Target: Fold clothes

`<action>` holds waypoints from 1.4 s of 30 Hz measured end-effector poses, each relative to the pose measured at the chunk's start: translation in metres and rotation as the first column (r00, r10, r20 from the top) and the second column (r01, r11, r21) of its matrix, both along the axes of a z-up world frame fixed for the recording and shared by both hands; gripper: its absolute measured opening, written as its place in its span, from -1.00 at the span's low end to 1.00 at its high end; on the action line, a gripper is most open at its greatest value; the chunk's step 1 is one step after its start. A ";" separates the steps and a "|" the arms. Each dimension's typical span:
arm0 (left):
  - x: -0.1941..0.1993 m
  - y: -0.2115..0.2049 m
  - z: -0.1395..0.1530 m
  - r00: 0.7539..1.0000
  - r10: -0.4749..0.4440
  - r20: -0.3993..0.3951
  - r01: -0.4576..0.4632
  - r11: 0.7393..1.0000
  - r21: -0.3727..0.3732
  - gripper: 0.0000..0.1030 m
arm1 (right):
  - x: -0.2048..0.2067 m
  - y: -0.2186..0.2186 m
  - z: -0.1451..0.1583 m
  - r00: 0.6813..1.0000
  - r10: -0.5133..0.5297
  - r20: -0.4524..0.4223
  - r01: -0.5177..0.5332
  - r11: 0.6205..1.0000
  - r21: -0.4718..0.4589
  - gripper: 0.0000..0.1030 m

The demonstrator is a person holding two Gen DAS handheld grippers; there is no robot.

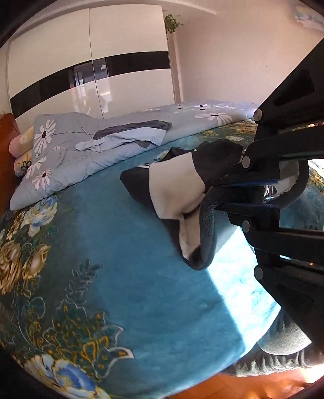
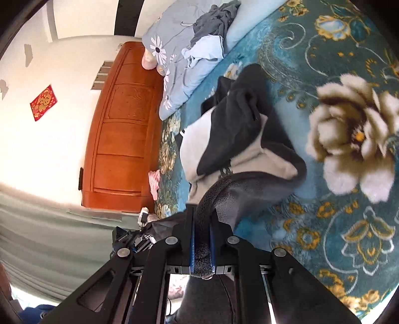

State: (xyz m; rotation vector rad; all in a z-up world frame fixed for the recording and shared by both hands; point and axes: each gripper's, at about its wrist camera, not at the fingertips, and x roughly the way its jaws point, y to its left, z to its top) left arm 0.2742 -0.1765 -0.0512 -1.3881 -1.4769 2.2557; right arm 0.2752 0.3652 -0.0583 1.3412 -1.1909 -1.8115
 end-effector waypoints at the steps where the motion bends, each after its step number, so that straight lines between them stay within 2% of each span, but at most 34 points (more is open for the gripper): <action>1: -0.024 0.000 0.005 1.000 -0.005 -0.010 0.005 1.000 -0.009 -0.79 | -0.016 0.000 0.003 1.000 -0.018 -0.010 0.018 1.000 -0.011 -0.81; 4: -0.099 0.002 0.011 0.999 -0.027 -0.024 0.026 1.000 -0.010 -0.79 | -0.070 0.007 0.009 0.994 -0.107 -0.020 0.106 0.994 -0.028 -0.81; 5: -0.125 0.002 0.010 0.999 -0.034 -0.017 0.034 0.999 -0.009 -0.79 | -0.088 0.011 0.006 0.989 -0.147 -0.015 0.146 0.989 -0.025 -0.81; 7: -0.172 0.008 0.002 0.998 -0.059 0.027 0.060 0.997 -0.051 -0.79 | -0.120 0.021 -0.005 0.971 -0.238 0.026 0.238 0.971 -0.009 -0.81; 10: -0.217 0.021 -0.024 0.990 -0.090 0.104 0.104 0.984 -0.144 -0.78 | -0.158 0.019 -0.034 0.946 -0.304 0.111 0.303 0.953 0.034 -0.81; 12: -0.234 0.022 -0.042 0.985 -0.095 0.143 0.118 0.980 -0.161 -0.78 | -0.171 0.014 -0.050 0.939 -0.312 0.144 0.304 0.950 0.074 -0.81; 13: -0.238 0.019 -0.050 0.984 -0.090 0.154 0.111 0.985 -0.130 -0.75 | -0.175 0.012 -0.057 0.936 -0.316 0.157 0.304 0.948 0.092 -0.80; 16: -0.241 0.003 -0.068 0.982 -0.068 0.174 0.060 0.997 0.048 -0.64 | -0.179 0.013 -0.068 0.927 -0.329 0.179 0.314 0.943 0.108 -0.76; 18: -0.238 -0.009 -0.072 0.988 -0.045 0.146 0.015 0.979 0.204 -0.46 | -0.178 0.018 -0.069 0.927 -0.325 0.186 0.321 0.946 0.055 -0.74; 19: -0.236 -0.013 -0.071 0.992 -0.033 0.121 -0.001 0.964 0.267 -0.25 | -0.178 0.021 -0.069 0.928 -0.321 0.192 0.322 0.946 0.023 -0.69; 20: -0.234 -0.017 -0.067 0.995 -0.027 0.094 -0.002 0.957 0.289 -0.14 | -0.177 0.024 -0.069 0.928 -0.316 0.198 0.325 0.946 -0.009 -0.61; 22: -0.230 -0.023 -0.054 0.999 -0.033 0.034 0.024 0.968 0.250 -0.09 | -0.174 0.030 -0.066 0.924 -0.322 0.204 0.341 0.938 -0.061 -0.52; 23: -0.228 -0.025 -0.047 0.999 -0.048 0.016 0.044 0.980 0.196 -0.06 | -0.171 0.033 -0.062 0.922 -0.330 0.201 0.351 0.933 -0.080 -0.43; 25: -0.224 -0.022 -0.035 0.994 -0.111 0.010 0.111 0.994 0.010 -0.04 | -0.166 0.040 -0.052 0.924 -0.344 0.168 0.361 0.929 -0.083 -0.41; 26: -0.222 -0.018 -0.033 0.988 -0.154 0.020 0.155 0.984 -0.092 -0.04 | -0.163 0.043 -0.046 0.926 -0.349 0.146 0.361 0.930 -0.072 -0.41; 28: -0.217 -0.004 -0.034 0.971 -0.231 0.058 0.238 0.928 -0.285 -0.04 | -0.159 0.046 -0.037 0.934 -0.344 0.100 0.343 0.939 0.028 -0.40; 30: -0.216 0.011 -0.043 0.949 -0.300 0.097 0.312 0.854 -0.417 -0.04 | -0.155 0.047 -0.037 0.941 -0.328 0.076 0.315 0.937 0.150 -0.40; 32: -0.216 0.024 -0.055 0.924 -0.363 0.120 0.375 0.803 -0.464 -0.04 | -0.155 0.046 -0.045 0.948 -0.310 0.078 0.283 0.927 0.247 -0.40; 34: -0.221 0.036 -0.064 0.903 -0.410 0.133 0.420 0.772 -0.476 -0.04 | -0.160 0.038 -0.056 0.954 -0.285 0.090 0.244 0.917 0.315 -0.40; 36: -0.227 0.043 -0.070 0.895 -0.425 0.137 0.436 0.764 -0.476 -0.04 | -0.170 0.028 -0.064 0.966 -0.246 0.078 0.201 0.908 0.368 -0.40; 37: -0.229 0.045 -0.071 0.894 -0.427 0.134 0.435 0.763 -0.478 -0.04 | -0.175 0.023 -0.068 0.971 -0.229 0.074 0.183 0.902 0.391 -0.32; 38: -0.229 0.045 -0.069 0.895 -0.427 0.126 0.432 0.762 -0.483 -0.04 | -0.179 0.019 -0.069 0.971 -0.229 0.071 0.185 0.904 0.386 -0.14; 39: -0.228 0.046 -0.067 0.896 -0.428 0.119 0.428 0.761 -0.488 -0.04 | -0.184 0.016 -0.071 0.971 -0.229 0.068 0.187 0.905 0.381 -0.07; 42: -0.227 0.048 -0.062 0.898 -0.430 0.095 0.416 0.758 -0.502 -0.03 | -0.197 0.007 -0.076 0.971 -0.230 0.058 0.193 0.910 0.366 -0.06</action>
